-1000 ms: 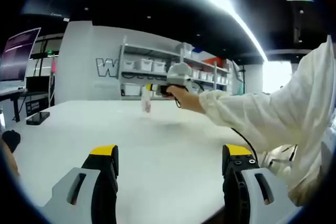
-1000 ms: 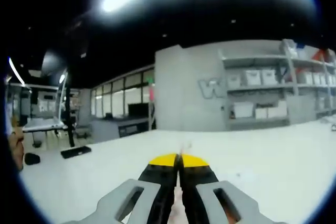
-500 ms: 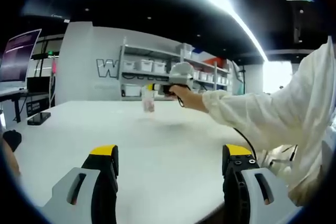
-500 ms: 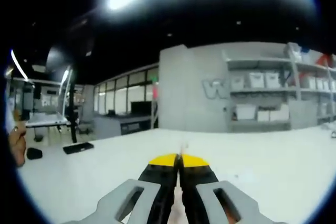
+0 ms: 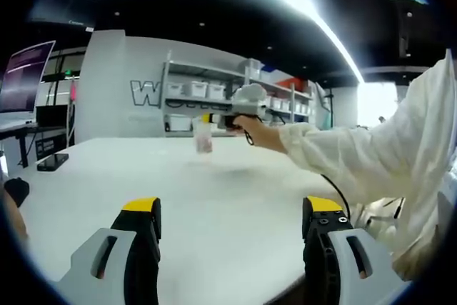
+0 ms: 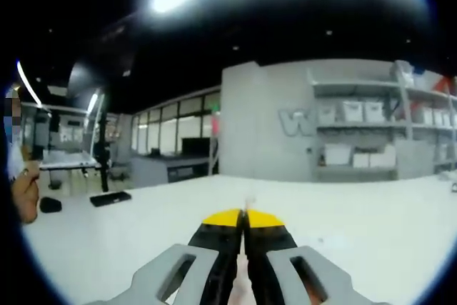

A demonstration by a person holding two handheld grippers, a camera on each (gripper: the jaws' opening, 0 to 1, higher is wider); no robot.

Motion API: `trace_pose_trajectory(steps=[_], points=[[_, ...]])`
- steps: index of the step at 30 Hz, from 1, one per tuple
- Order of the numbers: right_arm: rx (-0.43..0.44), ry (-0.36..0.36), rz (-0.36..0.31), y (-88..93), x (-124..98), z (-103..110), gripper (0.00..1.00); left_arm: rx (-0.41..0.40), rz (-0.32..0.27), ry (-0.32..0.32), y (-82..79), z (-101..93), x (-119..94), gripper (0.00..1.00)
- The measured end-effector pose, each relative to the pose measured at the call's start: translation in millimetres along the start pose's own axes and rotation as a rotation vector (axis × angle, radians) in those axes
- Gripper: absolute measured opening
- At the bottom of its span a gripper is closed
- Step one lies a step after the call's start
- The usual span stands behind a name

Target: Open the resealable bag by pulling the two sides of the seal apart until the entire bag opening is separated and visibly accessible.

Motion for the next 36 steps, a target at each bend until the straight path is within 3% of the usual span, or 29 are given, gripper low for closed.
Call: trace_pose_trajectory(steps=[36], points=[[-0.027,-0.081,-0.021,-13.6,-33,6,0.00,-0.001,0.016,0.007,1.7,-1.7,0,0.79]])
Point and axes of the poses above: the point that each gripper's makers call its tool centre point, and the gripper's own axes: x roughly forward along the fingers, z roughly to its left, y roughly out of its underside, the point moved 1 cm from there along -x, roughly backward along the fingers, and after that the axes turned 9 degrees about -x, right-handed, at the moved point
